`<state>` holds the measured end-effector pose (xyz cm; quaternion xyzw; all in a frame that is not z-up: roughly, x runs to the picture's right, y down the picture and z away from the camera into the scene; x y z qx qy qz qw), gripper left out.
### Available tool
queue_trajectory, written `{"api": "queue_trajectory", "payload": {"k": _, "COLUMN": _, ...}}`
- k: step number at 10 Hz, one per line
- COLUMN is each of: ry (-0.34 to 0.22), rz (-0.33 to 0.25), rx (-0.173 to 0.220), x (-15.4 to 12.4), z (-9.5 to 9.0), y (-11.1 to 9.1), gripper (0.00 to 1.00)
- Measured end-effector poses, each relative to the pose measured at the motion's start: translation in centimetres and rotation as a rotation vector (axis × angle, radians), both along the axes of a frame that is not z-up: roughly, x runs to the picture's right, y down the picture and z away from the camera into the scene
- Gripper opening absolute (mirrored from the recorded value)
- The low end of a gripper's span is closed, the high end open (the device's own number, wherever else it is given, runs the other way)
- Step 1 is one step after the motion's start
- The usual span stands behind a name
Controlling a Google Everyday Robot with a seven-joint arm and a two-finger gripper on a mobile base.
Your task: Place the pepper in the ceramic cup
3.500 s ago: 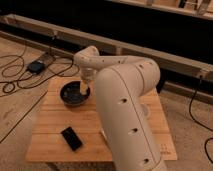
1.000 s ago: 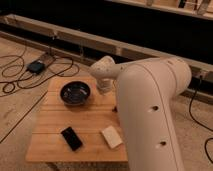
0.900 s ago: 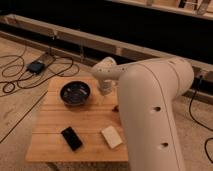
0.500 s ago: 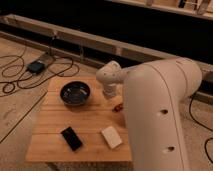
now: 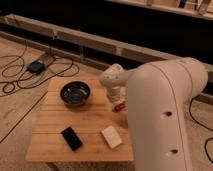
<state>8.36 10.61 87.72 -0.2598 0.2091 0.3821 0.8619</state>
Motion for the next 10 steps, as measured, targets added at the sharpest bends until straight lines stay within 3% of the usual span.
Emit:
{"api": "queue_trajectory", "payload": {"k": 3, "ry": -0.005, "rz": -0.079, "rx": -0.004, "x": 2.9, "z": 0.6, "y": -0.1, "gripper": 0.8}}
{"api": "queue_trajectory", "payload": {"k": 7, "ry": -0.081, "rz": -0.178, "rx": -0.021, "x": 4.6, "z": 2.5, "y": 0.4, "gripper": 0.8}}
{"api": "queue_trajectory", "payload": {"k": 10, "ry": -0.096, "rz": -0.216, "rx": -0.016, "x": 5.6, "z": 3.9, "y": 0.0, "gripper": 0.8}}
